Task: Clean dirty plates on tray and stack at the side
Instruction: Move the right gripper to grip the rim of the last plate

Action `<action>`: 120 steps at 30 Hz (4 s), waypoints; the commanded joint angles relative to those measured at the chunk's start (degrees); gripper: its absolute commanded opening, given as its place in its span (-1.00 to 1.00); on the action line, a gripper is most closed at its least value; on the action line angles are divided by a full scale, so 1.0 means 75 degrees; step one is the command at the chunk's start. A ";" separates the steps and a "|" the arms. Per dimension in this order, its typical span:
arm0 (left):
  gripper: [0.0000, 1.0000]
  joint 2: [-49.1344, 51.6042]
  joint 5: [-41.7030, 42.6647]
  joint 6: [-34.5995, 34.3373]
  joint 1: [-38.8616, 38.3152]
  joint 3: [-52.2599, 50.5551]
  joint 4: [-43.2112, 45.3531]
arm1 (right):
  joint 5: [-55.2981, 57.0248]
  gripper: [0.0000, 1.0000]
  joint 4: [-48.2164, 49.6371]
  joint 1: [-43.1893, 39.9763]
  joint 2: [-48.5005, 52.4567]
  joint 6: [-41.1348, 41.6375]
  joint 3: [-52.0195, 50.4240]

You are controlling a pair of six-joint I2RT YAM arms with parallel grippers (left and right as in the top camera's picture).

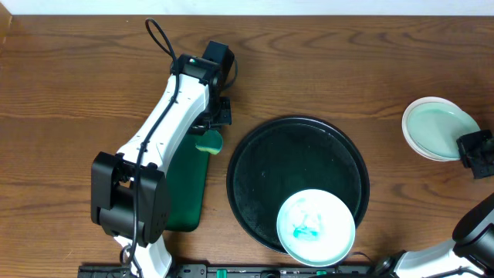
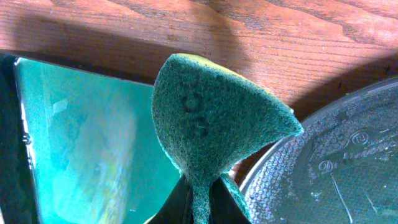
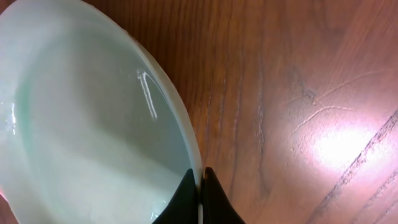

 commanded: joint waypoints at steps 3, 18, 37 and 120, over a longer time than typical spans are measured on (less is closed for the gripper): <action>-0.86 -0.0029 -0.0041 0.0099 0.0017 -0.0023 -0.0038 | 0.0166 -0.85 0.0064 0.0038 0.0079 0.0169 0.0134; -0.86 -0.0029 -0.0041 0.0099 0.0017 -0.0023 -0.0038 | -0.1198 0.18 0.0300 0.0289 0.0029 -0.0667 0.0283; -0.85 -0.0029 -0.0041 0.0099 0.0017 -0.0023 -0.0009 | -0.2049 0.53 -0.2632 0.5222 -0.2938 -0.3439 0.0501; -0.86 -0.0029 -0.0038 0.0242 0.0017 -0.0023 0.0073 | -0.1402 0.10 0.0195 0.7050 -0.2938 -0.3080 -0.4453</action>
